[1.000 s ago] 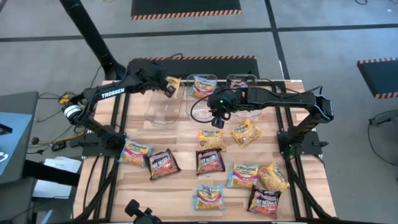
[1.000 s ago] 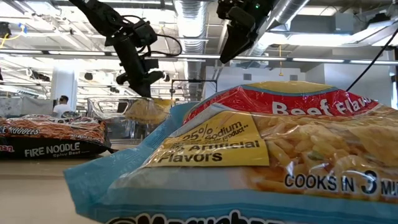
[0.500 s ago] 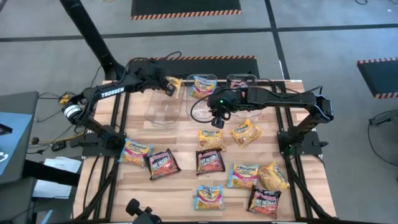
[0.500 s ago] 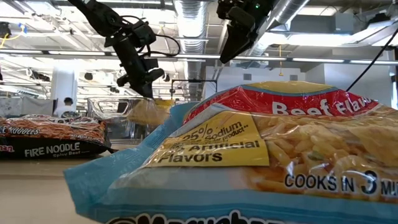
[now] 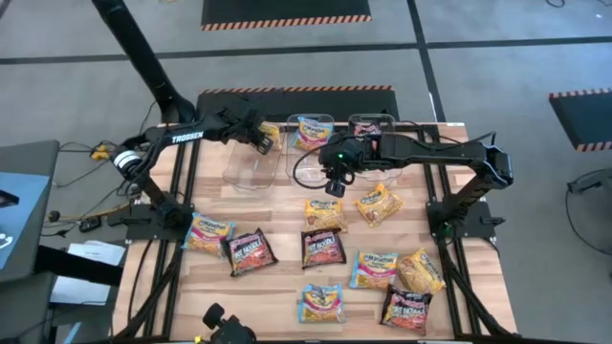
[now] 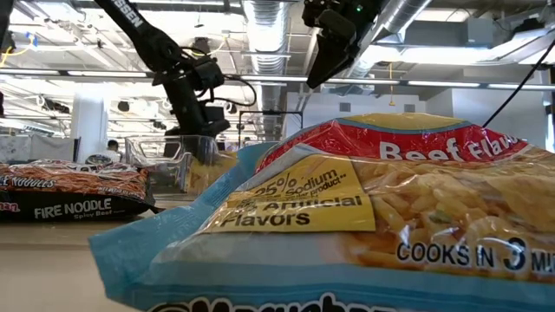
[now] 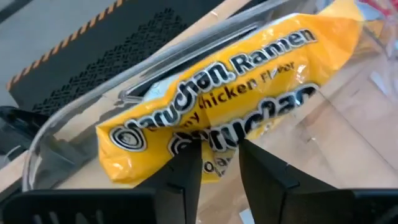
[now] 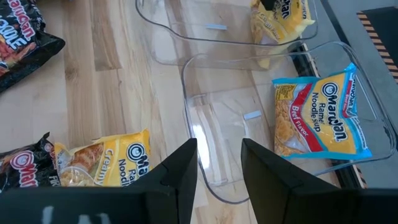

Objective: Sort Maruchan noodles
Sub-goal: Put the yellow noodle pack into the left transparent bin, then put the black noodle pack into the right transparent bin

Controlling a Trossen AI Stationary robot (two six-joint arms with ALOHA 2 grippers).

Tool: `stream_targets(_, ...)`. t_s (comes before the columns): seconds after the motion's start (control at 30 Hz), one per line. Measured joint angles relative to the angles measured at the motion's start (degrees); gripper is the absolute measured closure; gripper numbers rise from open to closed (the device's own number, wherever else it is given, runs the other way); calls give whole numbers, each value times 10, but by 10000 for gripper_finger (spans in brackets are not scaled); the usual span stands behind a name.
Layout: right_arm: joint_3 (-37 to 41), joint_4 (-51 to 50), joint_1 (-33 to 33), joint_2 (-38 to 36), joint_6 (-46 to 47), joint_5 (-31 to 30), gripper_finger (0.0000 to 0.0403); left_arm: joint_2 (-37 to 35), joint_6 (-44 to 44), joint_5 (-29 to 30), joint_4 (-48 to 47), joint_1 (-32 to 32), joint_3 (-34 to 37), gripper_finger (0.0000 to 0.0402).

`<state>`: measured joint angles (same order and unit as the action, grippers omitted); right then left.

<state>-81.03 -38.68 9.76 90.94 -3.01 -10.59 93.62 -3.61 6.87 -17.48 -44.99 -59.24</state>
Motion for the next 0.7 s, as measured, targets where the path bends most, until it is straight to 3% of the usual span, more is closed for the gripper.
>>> stream_targets(0.3,0,0,0,0,0,0,253,-47,3,-3,-4,-1,0,301)
stream_targets(0.7,0,1,-7,0,0,0,253,-58,2,15,-130,-17,-1,301)
